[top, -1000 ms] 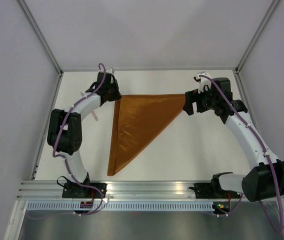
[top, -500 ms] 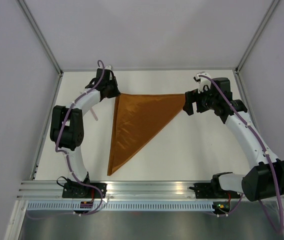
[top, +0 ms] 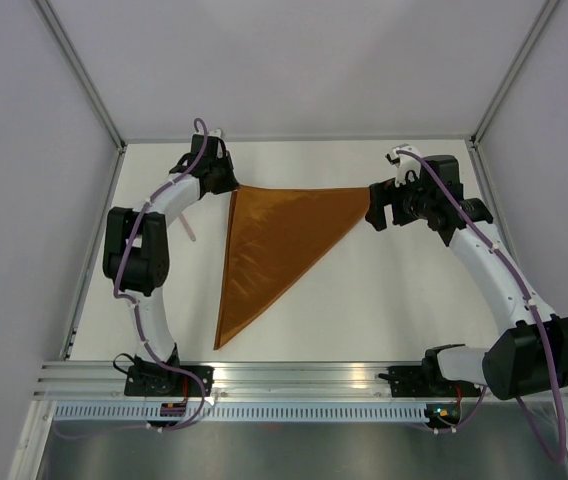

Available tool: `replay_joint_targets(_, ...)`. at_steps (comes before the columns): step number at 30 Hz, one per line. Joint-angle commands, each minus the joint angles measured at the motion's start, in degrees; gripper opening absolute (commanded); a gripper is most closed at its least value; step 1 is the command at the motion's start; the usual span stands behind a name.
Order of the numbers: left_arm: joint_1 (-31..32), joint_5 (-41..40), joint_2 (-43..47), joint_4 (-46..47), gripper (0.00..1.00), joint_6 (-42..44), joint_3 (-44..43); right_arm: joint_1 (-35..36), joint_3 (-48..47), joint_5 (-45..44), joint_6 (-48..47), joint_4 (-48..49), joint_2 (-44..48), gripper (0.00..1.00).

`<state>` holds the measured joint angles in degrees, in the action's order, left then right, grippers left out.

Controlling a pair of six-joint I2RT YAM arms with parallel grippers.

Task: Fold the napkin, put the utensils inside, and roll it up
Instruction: Fold the napkin

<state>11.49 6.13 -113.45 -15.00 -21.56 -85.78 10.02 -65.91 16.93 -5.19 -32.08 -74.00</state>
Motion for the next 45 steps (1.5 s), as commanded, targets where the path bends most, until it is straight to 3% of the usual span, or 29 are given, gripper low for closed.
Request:
replay_joint_targets(1,-0.9,0.9,-0.9,-0.7,0.02,2.0,-2.9,0.2,0.4,-0.1,-0.5,1.4,-0.3,0.96)
replay_joint_targets(37,-2.2,1.2,-5.2,-2.1,0.03,2.2,-6.4,0.2,1.0,0.4,-1.0,1.1,-1.3,0.96)
replay_joint_targets(42,-2.3,-0.4,-6.3,-1.9,0.16,2.1,-6.7,0.2,1.0,0.8,-1.7,1.0,-1.5,0.96)
replay_joint_targets(43,-2.4,-0.7,-6.5,-1.9,0.26,2.1,-6.8,0.2,1.0,0.9,-1.7,1.0,-1.6,0.96)
replay_joint_targets(45,-2.7,-1.4,-6.7,-1.8,0.31,2.2,-7.0,0.2,0.9,1.6,-1.7,0.9,-1.8,0.96)
